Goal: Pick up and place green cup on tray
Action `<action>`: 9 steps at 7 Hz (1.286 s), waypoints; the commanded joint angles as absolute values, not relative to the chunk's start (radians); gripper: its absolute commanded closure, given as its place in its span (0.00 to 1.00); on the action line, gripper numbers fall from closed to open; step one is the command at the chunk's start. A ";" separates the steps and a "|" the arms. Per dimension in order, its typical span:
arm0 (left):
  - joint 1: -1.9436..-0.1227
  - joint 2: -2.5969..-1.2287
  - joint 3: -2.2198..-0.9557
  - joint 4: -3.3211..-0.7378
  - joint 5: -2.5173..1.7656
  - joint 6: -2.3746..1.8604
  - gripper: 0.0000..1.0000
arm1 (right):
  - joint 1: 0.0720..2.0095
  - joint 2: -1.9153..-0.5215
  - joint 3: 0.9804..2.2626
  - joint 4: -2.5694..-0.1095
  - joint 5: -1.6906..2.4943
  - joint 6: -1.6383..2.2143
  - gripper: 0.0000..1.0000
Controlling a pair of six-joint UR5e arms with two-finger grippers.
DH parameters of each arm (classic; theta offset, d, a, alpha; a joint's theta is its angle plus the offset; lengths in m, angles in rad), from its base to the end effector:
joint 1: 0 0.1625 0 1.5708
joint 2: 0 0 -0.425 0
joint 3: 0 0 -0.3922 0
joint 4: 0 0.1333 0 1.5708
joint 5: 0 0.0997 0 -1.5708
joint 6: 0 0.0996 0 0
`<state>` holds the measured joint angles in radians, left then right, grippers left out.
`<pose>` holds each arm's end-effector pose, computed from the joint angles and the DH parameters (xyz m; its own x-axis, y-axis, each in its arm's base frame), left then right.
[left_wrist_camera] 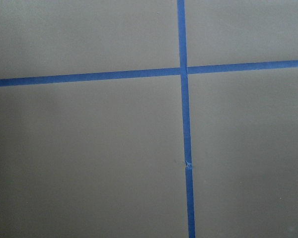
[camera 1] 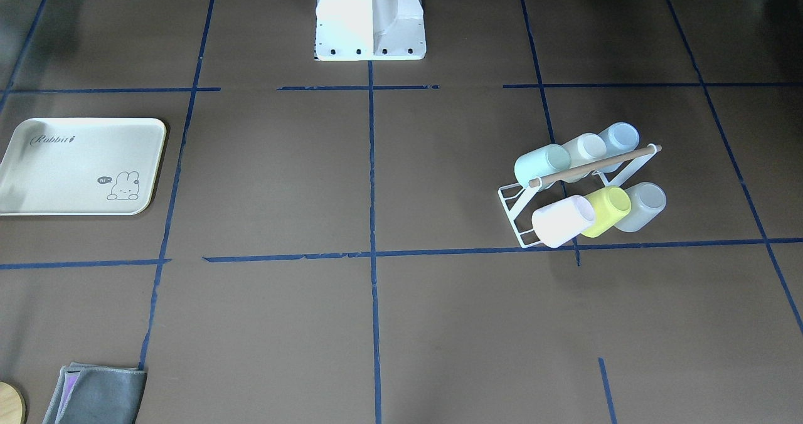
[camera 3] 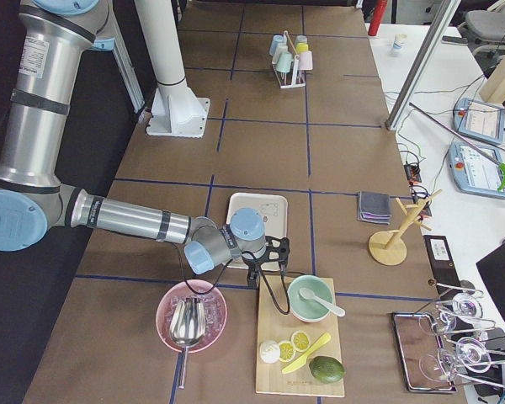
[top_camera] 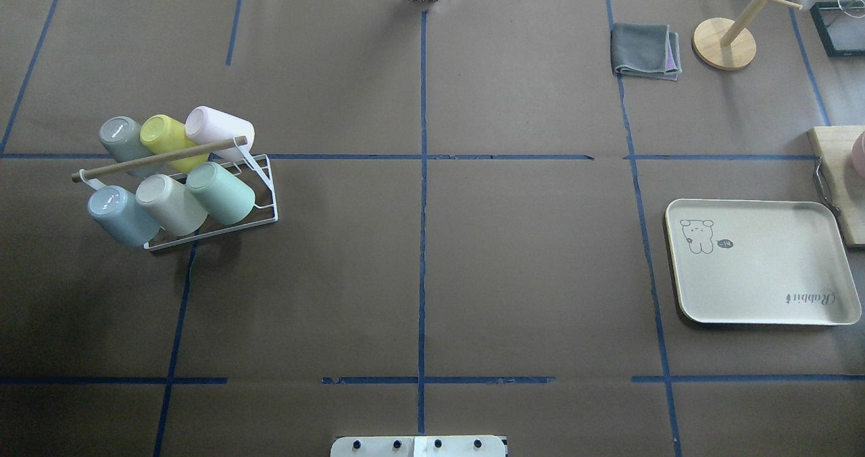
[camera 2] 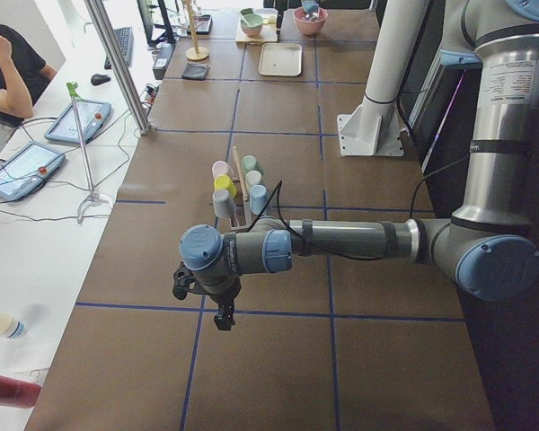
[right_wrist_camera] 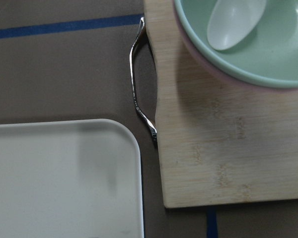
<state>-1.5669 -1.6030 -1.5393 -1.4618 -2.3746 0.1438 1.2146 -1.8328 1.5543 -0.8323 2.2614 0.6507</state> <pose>-0.0597 -0.4978 0.6665 0.6866 0.0681 -0.7239 -0.1033 0.9946 -0.0044 -0.0707 -0.3903 0.7054 0.6857 0.0839 0.7231 -0.1293 0.9916 0.0075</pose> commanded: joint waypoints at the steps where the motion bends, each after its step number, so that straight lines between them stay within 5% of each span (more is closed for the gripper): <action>1: -1.566 -1.605 -1.542 -1.462 -2.375 0.144 0.00 | 1.163 -1.830 1.536 -0.805 2.249 0.690 0.00; 6: -1.568 -1.601 -1.540 -1.462 -2.375 0.144 0.00 | 1.105 -1.832 1.528 -0.810 2.253 0.707 0.04; 9: -1.568 -1.597 -1.529 -1.491 -2.375 0.144 0.00 | 1.089 -1.832 1.525 -0.810 2.255 0.715 0.36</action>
